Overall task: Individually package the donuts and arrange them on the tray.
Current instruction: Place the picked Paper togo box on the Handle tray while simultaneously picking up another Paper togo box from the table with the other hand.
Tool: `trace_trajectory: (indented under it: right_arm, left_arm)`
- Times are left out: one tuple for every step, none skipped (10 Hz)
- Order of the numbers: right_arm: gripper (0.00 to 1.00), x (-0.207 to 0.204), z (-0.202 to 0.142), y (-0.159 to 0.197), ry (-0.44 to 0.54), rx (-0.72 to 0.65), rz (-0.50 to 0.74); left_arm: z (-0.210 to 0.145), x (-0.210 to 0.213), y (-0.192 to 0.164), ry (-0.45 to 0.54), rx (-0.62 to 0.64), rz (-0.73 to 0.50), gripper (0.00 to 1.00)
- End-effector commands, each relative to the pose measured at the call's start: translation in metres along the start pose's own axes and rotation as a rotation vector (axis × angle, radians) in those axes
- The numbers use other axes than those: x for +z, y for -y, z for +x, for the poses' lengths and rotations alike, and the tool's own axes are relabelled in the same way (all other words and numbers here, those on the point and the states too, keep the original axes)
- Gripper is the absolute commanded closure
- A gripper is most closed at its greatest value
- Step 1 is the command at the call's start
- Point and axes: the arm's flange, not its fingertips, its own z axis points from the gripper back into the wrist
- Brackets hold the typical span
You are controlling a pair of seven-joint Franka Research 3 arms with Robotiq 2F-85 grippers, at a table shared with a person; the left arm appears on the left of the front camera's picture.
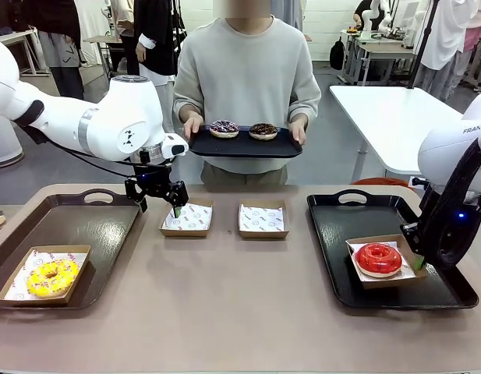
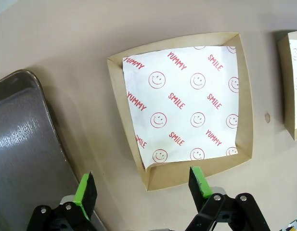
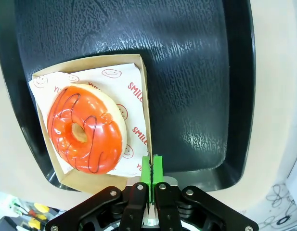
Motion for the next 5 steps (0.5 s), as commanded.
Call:
trace_trajectory:
  right_arm:
    - [0.99, -0.003, -0.003, -0.001, -0.009, -0.015, -0.023]
    - [0.99, -0.002, -0.003, -0.003, -0.017, -0.012, -0.035]
    - [0.99, -0.002, -0.003, -0.004, -0.021, -0.012, -0.039]
    - [0.99, -0.002, -0.002, -0.004, -0.024, -0.013, -0.042]
    - [0.99, -0.003, -0.002, -0.004, -0.027, -0.014, -0.042]
  left_arm:
    - [0.009, -0.001, 0.003, -0.014, 0.031, 0.043, 0.0]
    - [0.01, -0.003, 0.001, -0.018, 0.034, 0.042, 0.0]
    - [0.011, -0.006, 0.0, -0.022, 0.044, 0.038, 0.0]
    - [0.013, -0.009, -0.001, -0.024, 0.054, 0.037, 0.0]
    - [0.015, -0.012, -0.002, -0.02, 0.067, 0.034, 0.0]
